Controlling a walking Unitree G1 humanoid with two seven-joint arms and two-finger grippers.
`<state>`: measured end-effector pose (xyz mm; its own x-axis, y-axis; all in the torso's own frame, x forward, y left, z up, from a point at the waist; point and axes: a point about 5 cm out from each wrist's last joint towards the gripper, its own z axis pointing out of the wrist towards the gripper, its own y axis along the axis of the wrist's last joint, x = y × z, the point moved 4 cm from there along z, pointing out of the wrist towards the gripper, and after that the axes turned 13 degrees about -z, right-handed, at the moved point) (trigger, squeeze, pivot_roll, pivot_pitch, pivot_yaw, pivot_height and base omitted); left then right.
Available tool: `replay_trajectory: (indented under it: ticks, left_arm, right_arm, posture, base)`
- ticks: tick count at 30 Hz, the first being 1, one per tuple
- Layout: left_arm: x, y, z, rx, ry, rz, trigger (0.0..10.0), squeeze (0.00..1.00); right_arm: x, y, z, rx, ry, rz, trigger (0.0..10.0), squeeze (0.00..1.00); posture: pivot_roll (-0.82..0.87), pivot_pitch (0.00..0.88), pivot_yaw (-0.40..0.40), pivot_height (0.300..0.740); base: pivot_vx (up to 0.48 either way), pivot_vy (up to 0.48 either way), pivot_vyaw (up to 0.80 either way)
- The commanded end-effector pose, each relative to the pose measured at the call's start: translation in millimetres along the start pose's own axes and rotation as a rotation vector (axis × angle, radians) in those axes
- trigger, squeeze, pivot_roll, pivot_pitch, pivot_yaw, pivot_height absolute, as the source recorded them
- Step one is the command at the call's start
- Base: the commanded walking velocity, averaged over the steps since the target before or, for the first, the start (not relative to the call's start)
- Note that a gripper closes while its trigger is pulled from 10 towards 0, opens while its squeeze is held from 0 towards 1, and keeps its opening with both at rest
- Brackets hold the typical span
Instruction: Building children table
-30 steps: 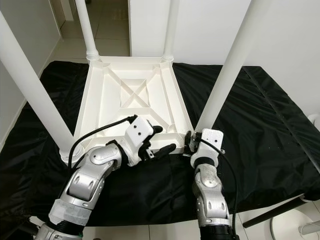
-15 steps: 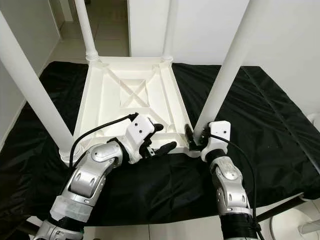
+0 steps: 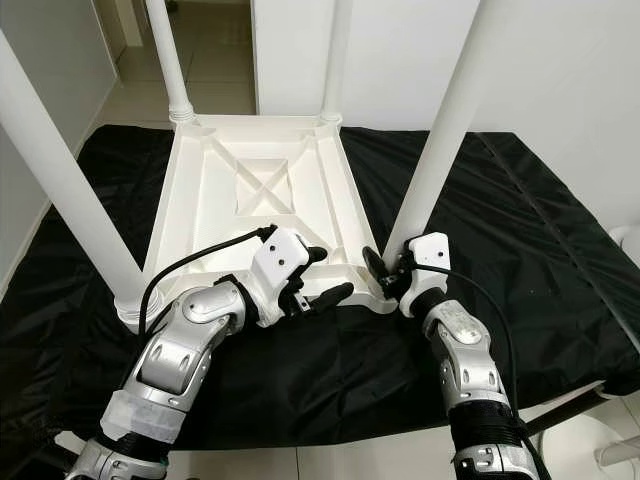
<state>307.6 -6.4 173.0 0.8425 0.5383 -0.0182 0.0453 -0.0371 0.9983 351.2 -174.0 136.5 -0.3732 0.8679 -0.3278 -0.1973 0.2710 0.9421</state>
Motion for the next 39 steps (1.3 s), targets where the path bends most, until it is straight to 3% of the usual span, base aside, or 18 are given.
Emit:
replay_trajectory:
  ticks: [1,4,5,12,15,18,21,26,30,32,37,39]
  left_arm:
    - [12.5,3.2,-0.1,-0.035,0.145,0.009,10.0,0.00]
    - [12.0,2.7,-0.5,-0.034,0.144,0.008,10.0,0.00]
    - [11.6,2.5,-0.6,-0.033,0.143,0.008,10.0,0.00]
    - [9.8,1.4,-0.3,-0.030,0.134,0.008,10.0,0.00]
    - [8.1,0.6,0.1,-0.027,0.126,0.009,10.0,0.00]
    - [6.3,-0.2,-0.2,-0.024,0.118,0.009,10.0,0.00]
    - [5.9,-0.5,-0.3,-0.023,0.116,0.009,10.0,0.00]
    - [5.2,-1.2,-0.6,-0.021,0.113,0.007,10.0,0.00]
    - [2.8,-2.3,-0.4,-0.018,0.105,0.008,10.0,0.00]
    - [2.8,-2.3,-0.4,-0.018,0.105,0.008,10.0,0.00]
    - [2.3,-3.3,-1.8,-0.015,0.107,0.007,10.0,0.00]
    - [2.1,-3.6,-2.2,-0.014,0.108,0.006,10.0,0.00]
  right_arm:
    - [6.8,-6.6,-0.1,0.022,0.054,-0.005,0.0,0.00]
    - [6.3,-9.8,-2.1,0.027,0.051,0.003,0.0,0.00]
    - [5.7,-10.6,-2.9,0.031,0.040,0.010,10.0,0.00]
    - [-0.4,-12.8,-3.0,0.061,-0.039,0.017,10.0,0.00]
    - [-5.7,-15.9,-3.7,0.110,-0.123,0.000,10.0,0.00]
    - [-14.3,-20.8,-9.1,0.169,-0.292,0.058,10.0,0.00]
    - [-15.6,-21.5,-11.7,0.184,-0.341,0.061,10.0,0.00]
    - [-12.8,-21.1,-14.9,0.196,-0.414,0.101,10.0,0.00]
    - [4.5,-16.9,-18.3,0.231,-0.603,0.138,10.0,0.00]
    - [4.5,-16.9,-18.3,0.231,-0.603,0.138,10.0,0.00]
    - [9.2,-14.0,-32.9,0.283,-0.841,0.166,10.0,0.00]
    - [10.5,-13.3,-34.8,0.290,-0.865,0.172,10.0,0.00]
  posture:
    - [-0.03,0.002,-0.049,0.740]
    - [-0.03,0.004,-0.049,0.740]
    - [-0.03,0.003,-0.048,0.740]
    - [-0.04,0.000,-0.044,0.740]
    - [-0.04,0.000,-0.041,0.740]
    - [-0.04,0.000,-0.041,0.740]
    - [-0.04,0.000,-0.041,0.740]
    - [-0.04,0.000,-0.040,0.740]
    - [-0.04,0.000,-0.043,0.740]
    - [-0.04,0.000,-0.043,0.740]
    - [-0.03,0.000,-0.051,0.740]
    - [-0.03,0.000,-0.052,0.740]
  base:
    - [0.000,0.000,0.00]
    - [0.000,0.000,0.00]
    - [0.000,0.000,0.00]
    - [0.000,0.000,0.00]
    - [0.000,0.000,0.00]
    - [0.000,0.000,0.00]
    - [0.000,0.000,0.00]
    - [0.000,0.000,0.00]
    - [0.000,0.000,0.00]
    - [0.000,0.000,0.00]
    - [0.000,0.000,0.00]
    - [0.000,0.000,0.00]
